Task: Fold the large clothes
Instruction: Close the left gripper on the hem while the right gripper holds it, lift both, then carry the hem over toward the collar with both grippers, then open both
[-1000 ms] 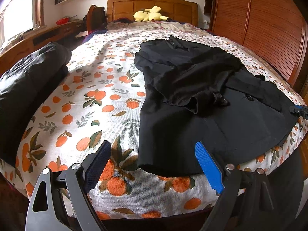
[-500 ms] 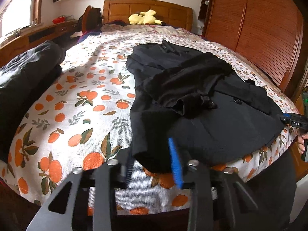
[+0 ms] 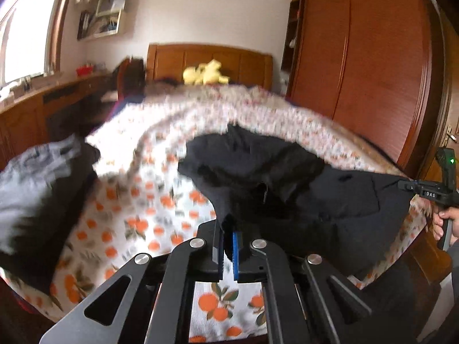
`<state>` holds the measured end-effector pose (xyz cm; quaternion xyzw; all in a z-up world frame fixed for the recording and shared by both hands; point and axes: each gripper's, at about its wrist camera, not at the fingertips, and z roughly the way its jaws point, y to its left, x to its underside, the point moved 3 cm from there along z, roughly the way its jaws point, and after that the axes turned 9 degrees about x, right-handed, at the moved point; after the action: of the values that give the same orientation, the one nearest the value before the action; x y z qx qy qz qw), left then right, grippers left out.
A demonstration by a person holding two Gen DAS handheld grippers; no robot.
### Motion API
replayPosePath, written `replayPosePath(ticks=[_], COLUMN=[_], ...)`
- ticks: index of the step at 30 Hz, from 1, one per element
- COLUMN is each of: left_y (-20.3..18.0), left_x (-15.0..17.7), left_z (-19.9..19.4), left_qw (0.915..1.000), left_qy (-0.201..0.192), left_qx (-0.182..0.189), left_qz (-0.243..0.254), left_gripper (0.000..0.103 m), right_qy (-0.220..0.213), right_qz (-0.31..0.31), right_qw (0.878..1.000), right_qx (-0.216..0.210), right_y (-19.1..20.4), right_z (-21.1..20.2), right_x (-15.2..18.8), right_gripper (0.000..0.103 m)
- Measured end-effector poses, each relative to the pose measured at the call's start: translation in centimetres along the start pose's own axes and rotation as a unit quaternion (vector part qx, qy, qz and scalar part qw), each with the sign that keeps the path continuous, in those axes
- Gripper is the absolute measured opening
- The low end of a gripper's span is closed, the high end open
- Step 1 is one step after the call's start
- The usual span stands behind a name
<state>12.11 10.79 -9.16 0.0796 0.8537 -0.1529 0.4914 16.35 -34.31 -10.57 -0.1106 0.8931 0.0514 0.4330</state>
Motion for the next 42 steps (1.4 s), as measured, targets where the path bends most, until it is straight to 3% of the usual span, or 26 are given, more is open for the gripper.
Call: replayPosePath(ticks=[10, 27, 33, 42], left_y=[-2.9, -5.6, -3.3, 3.0], left_x=[-7.1, -10.3, -10.1, -11.3], left_z=[-6.3, -14.6, -11.0, 1.2], left_qw=[0.9969, 0.9902, 0.9946, 0.9988], left_qy=[-0.071, -0.131, -0.099, -0.035], left_qx=[0.003, -0.002, -0.007, -0.033], left_qz=[0.033, 0.047, 0.03, 0.008], left_gripper=[0.004, 0.004, 0.004, 0.005], right_qy=[-0.064, -0.125, -0.103, -0.071], right_qz=[-0.039, -0.083, -0.09, -0.104], right_qw=[0.997, 0.989, 0.99, 0.991], right_qx=[0.008, 0.02, 0.018, 0.04], right_y=[1.1, 2.6, 2.8, 2.6], right_z=[-8.0, -17.0, -14.1, -2.6], right_x=[-4.9, -6.6, -6.7, -10.5], right_gripper=[0.007, 0.007, 0.007, 0.008])
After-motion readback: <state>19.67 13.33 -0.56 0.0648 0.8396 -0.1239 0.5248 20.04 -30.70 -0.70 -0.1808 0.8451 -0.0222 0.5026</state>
